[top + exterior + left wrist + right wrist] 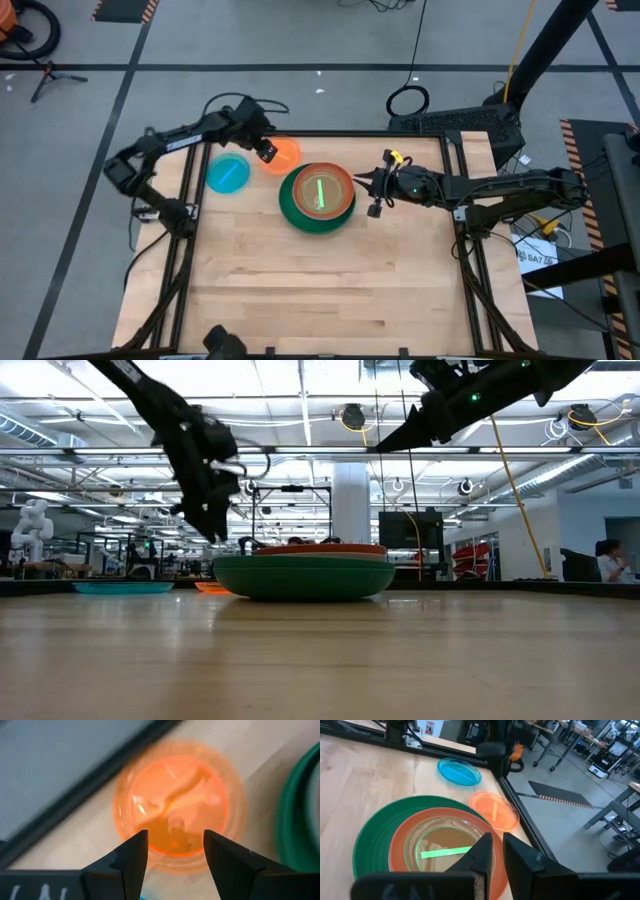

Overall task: Stack plastic plates
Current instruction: Stack the orange plate on top of the green plate

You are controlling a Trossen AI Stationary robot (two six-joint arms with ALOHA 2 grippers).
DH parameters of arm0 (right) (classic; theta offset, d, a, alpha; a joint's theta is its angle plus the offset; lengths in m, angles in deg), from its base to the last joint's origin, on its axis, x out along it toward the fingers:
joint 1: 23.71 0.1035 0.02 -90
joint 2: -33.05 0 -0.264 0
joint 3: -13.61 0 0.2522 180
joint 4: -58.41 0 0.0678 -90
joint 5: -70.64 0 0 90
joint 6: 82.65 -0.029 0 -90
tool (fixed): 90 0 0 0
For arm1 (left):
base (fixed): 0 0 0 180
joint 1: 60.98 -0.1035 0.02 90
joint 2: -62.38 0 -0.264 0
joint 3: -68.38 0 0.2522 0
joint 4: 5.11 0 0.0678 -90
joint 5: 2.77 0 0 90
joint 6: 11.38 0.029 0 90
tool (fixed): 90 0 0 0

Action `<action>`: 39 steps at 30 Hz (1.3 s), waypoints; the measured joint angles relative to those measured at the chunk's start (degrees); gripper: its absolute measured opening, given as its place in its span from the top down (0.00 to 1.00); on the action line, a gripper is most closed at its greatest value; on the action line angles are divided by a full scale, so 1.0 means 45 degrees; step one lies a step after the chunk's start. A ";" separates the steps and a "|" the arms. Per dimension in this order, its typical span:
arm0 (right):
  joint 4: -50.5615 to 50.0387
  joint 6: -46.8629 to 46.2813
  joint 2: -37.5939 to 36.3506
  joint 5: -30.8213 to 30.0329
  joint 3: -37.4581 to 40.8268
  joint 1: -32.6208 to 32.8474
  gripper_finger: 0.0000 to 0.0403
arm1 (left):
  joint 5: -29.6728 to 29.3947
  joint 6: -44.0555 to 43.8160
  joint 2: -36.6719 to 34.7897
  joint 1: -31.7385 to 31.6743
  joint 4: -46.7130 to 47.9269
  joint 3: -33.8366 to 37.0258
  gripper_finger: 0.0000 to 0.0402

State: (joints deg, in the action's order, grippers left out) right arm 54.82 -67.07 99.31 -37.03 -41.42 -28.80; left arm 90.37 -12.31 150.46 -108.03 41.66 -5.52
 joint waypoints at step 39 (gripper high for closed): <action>-0.0393 -0.0316 -0.0009 -0.0042 -0.0024 -0.0209 0.90 | -0.0096 0.0520 0.3748 -0.1755 -0.1505 -0.0073 0.59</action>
State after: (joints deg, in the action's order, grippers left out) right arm 53.06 -68.49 99.27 -37.22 -41.53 -29.74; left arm 89.94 -9.97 167.33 -115.93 34.89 -5.85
